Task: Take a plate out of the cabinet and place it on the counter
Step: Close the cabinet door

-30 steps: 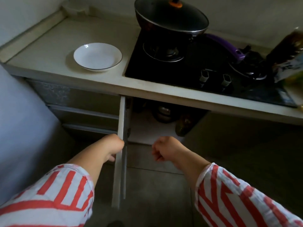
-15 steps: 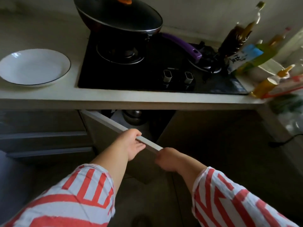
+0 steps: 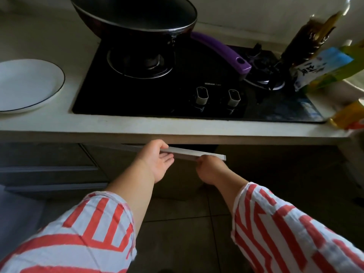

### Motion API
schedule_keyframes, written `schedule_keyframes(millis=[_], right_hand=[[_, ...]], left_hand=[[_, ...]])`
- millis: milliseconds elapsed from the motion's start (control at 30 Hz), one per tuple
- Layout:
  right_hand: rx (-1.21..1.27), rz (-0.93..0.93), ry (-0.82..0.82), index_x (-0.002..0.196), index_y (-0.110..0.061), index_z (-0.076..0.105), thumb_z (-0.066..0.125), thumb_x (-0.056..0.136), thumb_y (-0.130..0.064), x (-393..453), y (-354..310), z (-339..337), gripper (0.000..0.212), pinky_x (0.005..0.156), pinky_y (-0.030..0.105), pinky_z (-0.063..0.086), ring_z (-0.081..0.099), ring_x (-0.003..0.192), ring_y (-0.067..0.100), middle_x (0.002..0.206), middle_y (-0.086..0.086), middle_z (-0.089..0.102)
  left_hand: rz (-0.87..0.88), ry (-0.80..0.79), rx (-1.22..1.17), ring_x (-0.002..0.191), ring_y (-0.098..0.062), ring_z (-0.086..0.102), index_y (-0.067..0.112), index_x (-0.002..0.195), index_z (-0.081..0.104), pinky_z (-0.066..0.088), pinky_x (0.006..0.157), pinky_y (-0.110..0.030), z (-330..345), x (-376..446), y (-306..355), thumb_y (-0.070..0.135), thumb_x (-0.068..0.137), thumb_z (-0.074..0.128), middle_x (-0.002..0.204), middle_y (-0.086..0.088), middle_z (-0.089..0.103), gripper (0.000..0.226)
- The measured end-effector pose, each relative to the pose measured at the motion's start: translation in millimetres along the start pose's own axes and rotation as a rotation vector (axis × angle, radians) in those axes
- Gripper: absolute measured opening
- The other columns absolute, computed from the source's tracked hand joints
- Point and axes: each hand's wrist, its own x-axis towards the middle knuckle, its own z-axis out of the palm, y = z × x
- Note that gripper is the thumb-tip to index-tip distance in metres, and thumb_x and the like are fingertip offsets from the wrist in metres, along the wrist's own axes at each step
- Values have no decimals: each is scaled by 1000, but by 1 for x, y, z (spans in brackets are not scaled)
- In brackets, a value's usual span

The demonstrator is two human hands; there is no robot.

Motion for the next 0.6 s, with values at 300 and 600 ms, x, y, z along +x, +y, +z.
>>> schedule_keyframes(millis=[300,600], right_hand=[[-46,-145,54,148,-24,26,55,88,-21,16,9,-7,67,114,49,26,28,141,29,151,4,34],[19,-124,-79,147,-23,29,58,90,-25,11,1,-10,64,103,36,43,45,131,28,147,8,41]], left_hand=[[89,15,-53,133,-33,44,5,119,45,37,110,-44,11,16,0,-4,87,38,126,-19,49,34],[75,80,355,110,-29,59,11,122,45,49,94,-42,-5,4,10,2,89,43,119,-14,59,34]])
